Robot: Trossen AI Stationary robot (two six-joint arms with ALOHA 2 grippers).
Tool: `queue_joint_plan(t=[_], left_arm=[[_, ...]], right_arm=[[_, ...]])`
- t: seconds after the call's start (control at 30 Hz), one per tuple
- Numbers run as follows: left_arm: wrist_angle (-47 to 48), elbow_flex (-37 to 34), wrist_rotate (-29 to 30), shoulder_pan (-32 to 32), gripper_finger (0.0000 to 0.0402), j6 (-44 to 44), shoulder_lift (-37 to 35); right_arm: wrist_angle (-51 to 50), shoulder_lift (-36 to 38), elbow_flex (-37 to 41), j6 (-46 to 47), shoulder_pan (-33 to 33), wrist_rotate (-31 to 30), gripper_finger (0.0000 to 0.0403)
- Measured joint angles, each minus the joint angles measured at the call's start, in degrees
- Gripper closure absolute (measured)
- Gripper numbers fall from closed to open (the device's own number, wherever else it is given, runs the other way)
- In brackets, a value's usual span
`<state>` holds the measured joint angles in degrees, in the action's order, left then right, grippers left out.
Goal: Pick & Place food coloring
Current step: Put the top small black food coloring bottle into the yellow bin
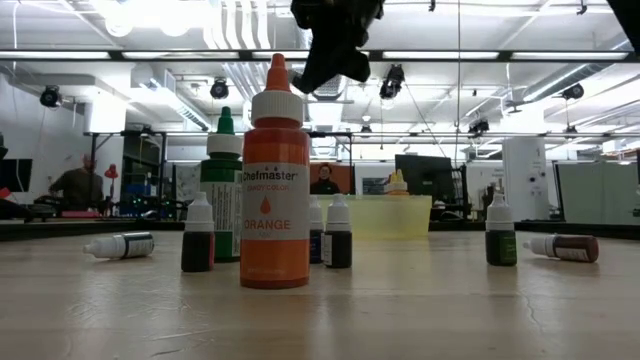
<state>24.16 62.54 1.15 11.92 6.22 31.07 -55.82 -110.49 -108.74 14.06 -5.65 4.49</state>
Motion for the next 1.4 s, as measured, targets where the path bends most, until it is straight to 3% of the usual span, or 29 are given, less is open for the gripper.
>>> queue_joint_plan(t=[0.73, 0.93, 1.27, 1.4], left_arm=[[-1.72, 0.02, 0.15, -0.02, 0.0401, 0.0, 2.74], [-4.81, 0.24, 10.47, 0.02, 0.0401, 3.92, 6.11], [-5.4, 4.97, 7.77, 0.0, 0.0399, 0.03, 11.88], [-2.55, 8.73, 5.01, 0.0, 0.0368, -0.22, 15.52]], right_arm=[[-4.07, -0.58, -12.05, -1.13, -1.14, 1.97, 0.0365], [-3.99, -0.53, -13.53, -0.78, -1.16, 1.71, 0.0365], [-3.66, -0.51, -15.27, -1.03, -1.17, 1.51, 0.0365], [-3.84, -0.51, -17.15, -1.19, -1.38, 1.51, 0.0365]])
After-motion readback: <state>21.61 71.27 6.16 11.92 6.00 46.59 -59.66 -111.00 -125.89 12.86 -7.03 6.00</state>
